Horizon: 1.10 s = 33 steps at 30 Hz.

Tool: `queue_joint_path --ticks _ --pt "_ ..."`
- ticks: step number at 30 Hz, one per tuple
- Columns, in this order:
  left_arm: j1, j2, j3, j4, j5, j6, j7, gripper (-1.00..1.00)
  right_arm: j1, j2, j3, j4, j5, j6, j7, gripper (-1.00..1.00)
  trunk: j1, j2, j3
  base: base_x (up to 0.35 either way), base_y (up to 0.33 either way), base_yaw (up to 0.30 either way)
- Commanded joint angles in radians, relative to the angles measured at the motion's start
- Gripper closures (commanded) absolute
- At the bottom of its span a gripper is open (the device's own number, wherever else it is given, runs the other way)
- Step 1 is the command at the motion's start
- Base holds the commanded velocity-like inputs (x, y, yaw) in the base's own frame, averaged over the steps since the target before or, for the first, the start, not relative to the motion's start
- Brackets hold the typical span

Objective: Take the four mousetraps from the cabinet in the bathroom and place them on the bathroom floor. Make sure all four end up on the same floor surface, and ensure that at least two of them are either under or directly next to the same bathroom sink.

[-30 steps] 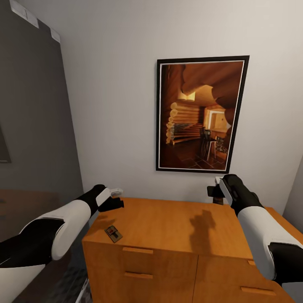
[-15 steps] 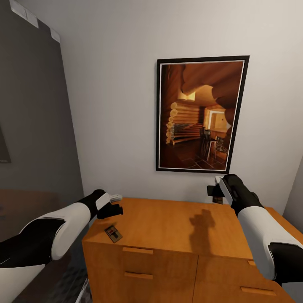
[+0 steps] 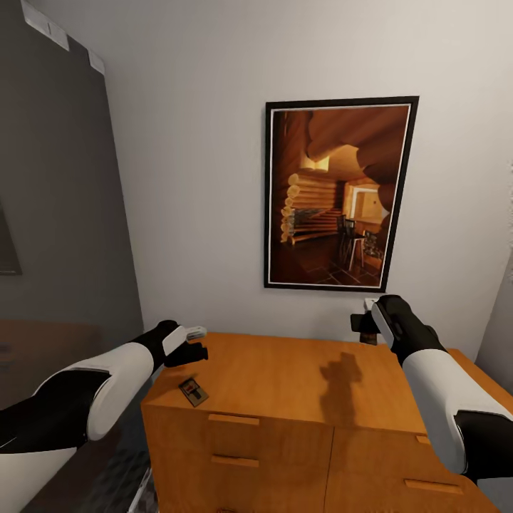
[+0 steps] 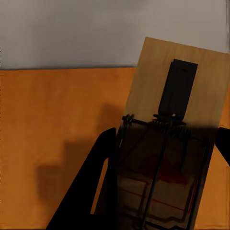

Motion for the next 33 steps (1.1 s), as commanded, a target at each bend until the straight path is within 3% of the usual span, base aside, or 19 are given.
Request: queue_joint_path --ticks 1,28,33 --pt "-0.001 0.0 -0.007 -0.002 0.01 0.004 0.006 -1.0 -0.001 0.0 -0.002 -0.001 -0.002 0.004 -0.001 1.0 0.0 -0.001 -0.002 -0.227 0.0 0.0" --pt "0.0 0.003 -0.01 -0.003 0.011 0.015 0.008 -1.0 -0.001 -0.001 -0.002 -0.001 -0.004 0.004 0.0 1.0 0.0 -0.001 -0.002 -0.037 0.0 0.0" --pt "0.0 0.004 -0.012 -0.001 0.015 0.017 0.047 -1.0 -0.001 -0.001 -0.002 -0.001 -0.004 0.004 0.0 1.0 0.0 -0.001 -0.002 0.0 0.0 0.0"
